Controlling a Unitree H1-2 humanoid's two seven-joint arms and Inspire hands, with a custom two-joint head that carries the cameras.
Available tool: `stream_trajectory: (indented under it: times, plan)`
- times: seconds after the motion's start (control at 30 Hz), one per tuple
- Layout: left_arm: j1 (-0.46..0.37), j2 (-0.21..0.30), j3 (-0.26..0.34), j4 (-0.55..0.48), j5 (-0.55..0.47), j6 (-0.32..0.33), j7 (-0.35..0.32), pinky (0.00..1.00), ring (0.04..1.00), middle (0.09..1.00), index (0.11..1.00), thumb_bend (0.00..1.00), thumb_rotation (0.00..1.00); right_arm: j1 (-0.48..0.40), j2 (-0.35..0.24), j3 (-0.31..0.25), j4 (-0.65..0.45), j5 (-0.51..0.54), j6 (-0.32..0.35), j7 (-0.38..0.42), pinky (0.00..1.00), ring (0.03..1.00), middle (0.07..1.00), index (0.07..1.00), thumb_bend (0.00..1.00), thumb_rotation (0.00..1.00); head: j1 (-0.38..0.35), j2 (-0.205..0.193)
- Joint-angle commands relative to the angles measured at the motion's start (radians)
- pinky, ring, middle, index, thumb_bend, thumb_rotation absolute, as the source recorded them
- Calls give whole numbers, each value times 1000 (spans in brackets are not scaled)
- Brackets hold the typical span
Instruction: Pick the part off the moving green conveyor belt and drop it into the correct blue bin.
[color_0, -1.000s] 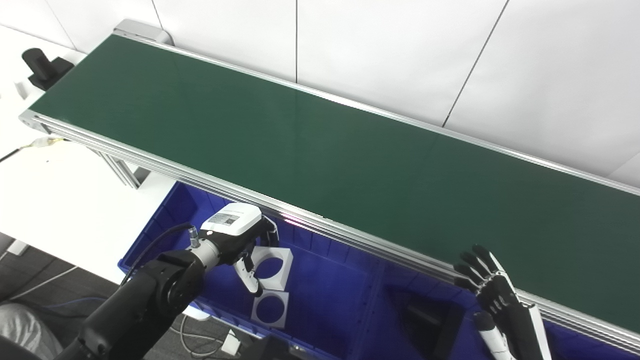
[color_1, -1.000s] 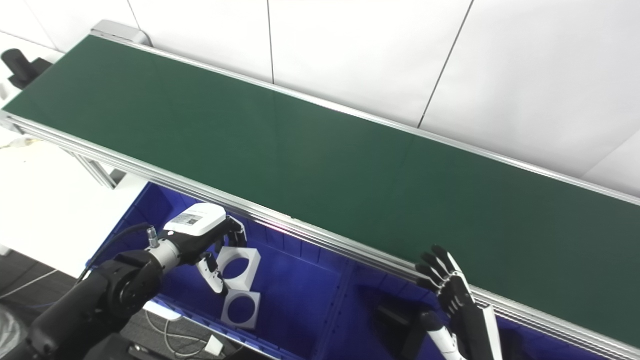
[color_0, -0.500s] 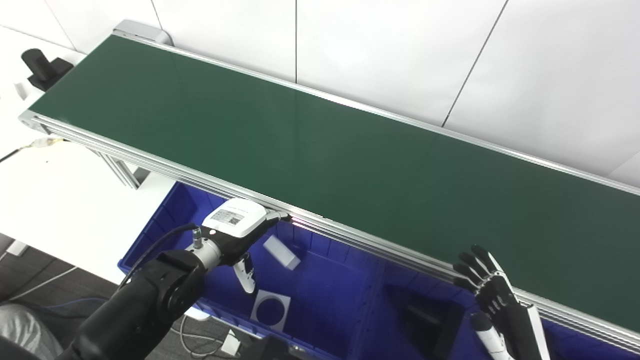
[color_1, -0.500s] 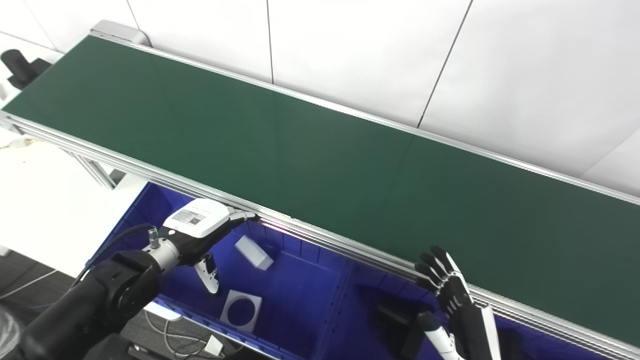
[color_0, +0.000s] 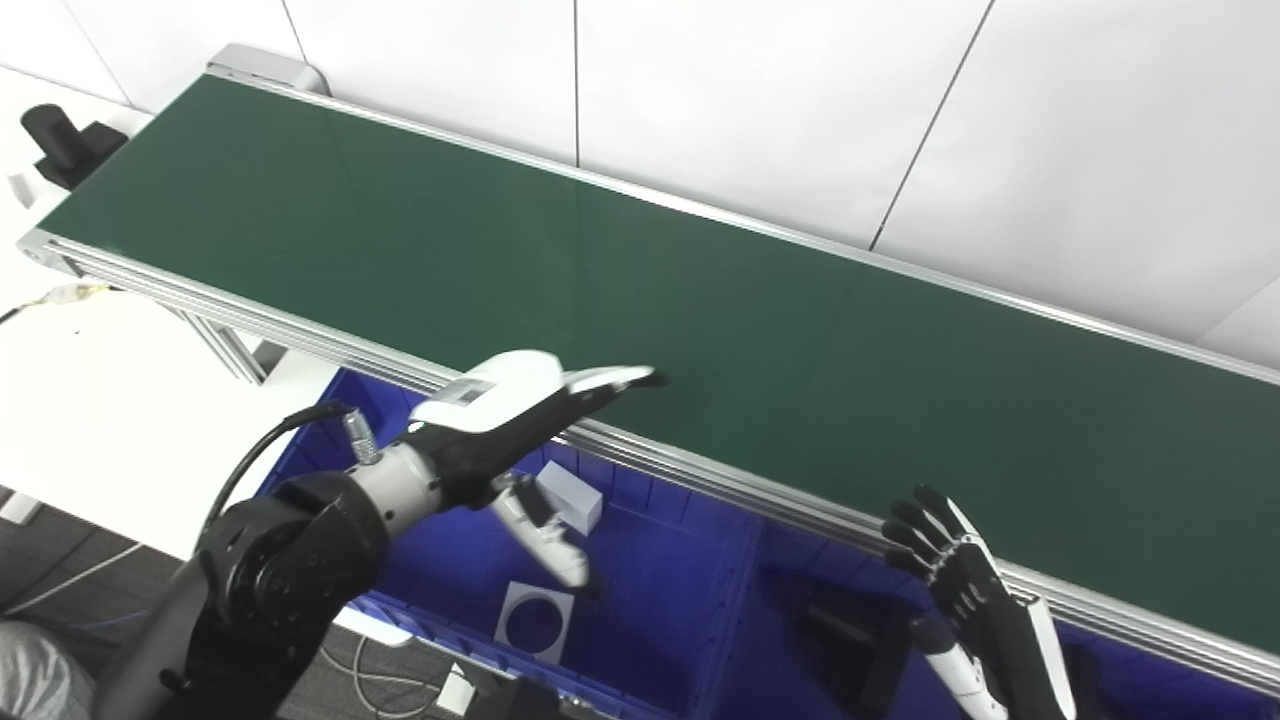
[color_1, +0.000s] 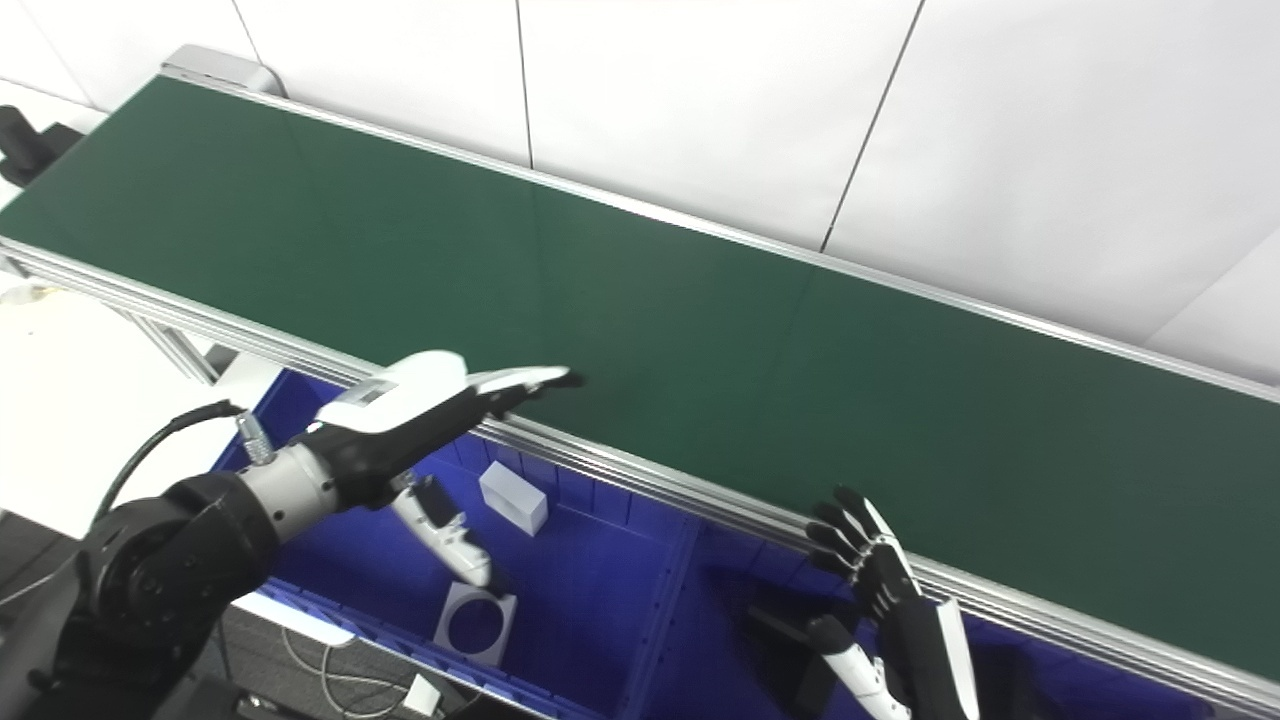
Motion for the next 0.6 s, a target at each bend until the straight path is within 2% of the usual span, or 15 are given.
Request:
stream_trajectory:
  times: [0.0,0.1,0.13,0.23,0.27,0.3,0.33,0.37,0.47,0.57]
  plan:
    - [23,-25,-5,13,-116,-53,51,773,901,929,920,944,411,3,8,2,-24,-7,-36,-6,750,820,854,907,811,742,-4,0]
    - [44,-64,-40,80,-212,-151,99,811,903,929,920,949,498,9,15,6,-25,-20,-35,-12,753,824,855,906,822,749,-59,-8]
    - [48,-77,-53,102,-233,-182,116,810,897,927,919,953,512,10,17,7,-25,-22,-34,-13,754,825,856,907,825,750,-59,-8]
    - [55,-113,-82,178,-296,-267,158,803,888,925,916,951,534,14,28,14,-21,-30,-34,-16,757,827,858,910,839,754,-134,-20]
    - [56,-124,-90,204,-315,-290,169,806,892,926,916,953,551,15,31,16,-19,-30,-36,-17,761,829,857,910,839,744,-134,-20]
    - [53,-136,-99,239,-336,-308,178,807,893,926,915,954,560,15,38,20,-16,-31,-38,-19,764,830,856,910,839,739,-178,-26]
    - [50,-142,-107,262,-350,-320,186,821,901,929,918,969,584,16,42,22,-14,-32,-39,-21,765,832,855,910,841,730,-178,-26]
    - [46,-145,-113,293,-372,-333,188,825,903,931,919,974,593,16,49,26,-9,-39,-43,-25,766,833,855,909,841,727,-225,-33]
    - [33,-152,-120,379,-440,-362,189,861,928,941,927,978,581,17,72,39,9,-58,-56,-41,756,829,861,911,845,722,-314,-49]
    - [18,-159,-120,475,-511,-397,185,883,936,940,923,999,552,17,93,48,28,-75,-65,-57,756,830,865,911,854,718,-358,-56]
